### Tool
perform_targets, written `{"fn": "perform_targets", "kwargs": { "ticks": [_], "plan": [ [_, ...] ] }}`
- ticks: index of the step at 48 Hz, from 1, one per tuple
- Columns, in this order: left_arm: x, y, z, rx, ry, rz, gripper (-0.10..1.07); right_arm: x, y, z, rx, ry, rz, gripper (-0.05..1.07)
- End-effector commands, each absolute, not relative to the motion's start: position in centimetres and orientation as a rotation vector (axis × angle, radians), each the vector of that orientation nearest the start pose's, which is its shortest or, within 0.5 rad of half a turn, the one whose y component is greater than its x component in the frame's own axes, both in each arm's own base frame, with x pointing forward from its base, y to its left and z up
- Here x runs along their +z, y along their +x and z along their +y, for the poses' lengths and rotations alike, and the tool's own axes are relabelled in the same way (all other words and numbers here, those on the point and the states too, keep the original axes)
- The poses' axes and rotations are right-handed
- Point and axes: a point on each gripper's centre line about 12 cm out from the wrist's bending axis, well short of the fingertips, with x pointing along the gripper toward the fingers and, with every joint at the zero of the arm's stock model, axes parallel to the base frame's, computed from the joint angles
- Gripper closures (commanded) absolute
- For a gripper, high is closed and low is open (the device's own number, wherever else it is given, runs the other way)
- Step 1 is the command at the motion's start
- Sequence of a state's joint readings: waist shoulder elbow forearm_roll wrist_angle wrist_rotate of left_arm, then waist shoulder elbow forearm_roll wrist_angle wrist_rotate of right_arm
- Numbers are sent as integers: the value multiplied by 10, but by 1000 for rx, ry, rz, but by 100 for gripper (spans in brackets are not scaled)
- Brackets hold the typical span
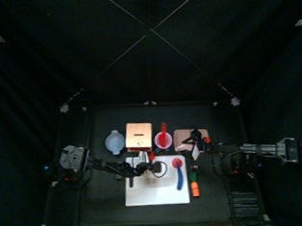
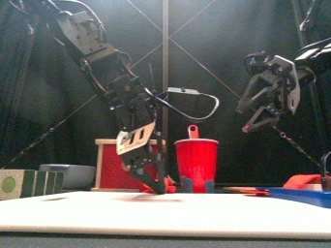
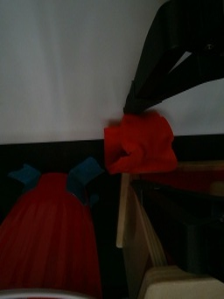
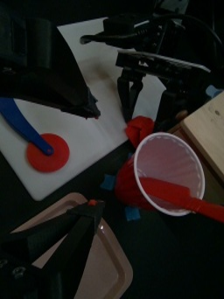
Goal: Grab top half of dough
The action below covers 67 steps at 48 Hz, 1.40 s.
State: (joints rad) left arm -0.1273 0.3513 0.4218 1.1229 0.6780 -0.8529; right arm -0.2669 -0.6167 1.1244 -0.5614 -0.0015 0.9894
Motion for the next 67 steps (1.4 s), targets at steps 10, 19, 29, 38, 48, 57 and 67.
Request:
{"fn": "perform_targets", "kwargs": {
  "ticks": [10,19,29,38,48,57,67],
  "plan": [
    [86,420,22,361,497,1115,2,207,234,-64,-362,485,428,-1],
    [80,417,20,350,464,1129,6,207,234,-64,-362,487,428,-1],
    [77,416,20,351,443,1140,12,207,234,-64,-362,487,426,-1],
    [74,413,23,363,425,1153,17,207,234,-64,-362,487,426,-1],
    [74,413,25,371,422,1157,24,207,234,-64,-362,487,426,-1],
    [79,414,26,377,419,1148,30,206,234,-64,-361,487,429,-1],
    [99,416,27,397,417,1110,31,206,234,-64,-362,486,429,-1]
  ]
}}
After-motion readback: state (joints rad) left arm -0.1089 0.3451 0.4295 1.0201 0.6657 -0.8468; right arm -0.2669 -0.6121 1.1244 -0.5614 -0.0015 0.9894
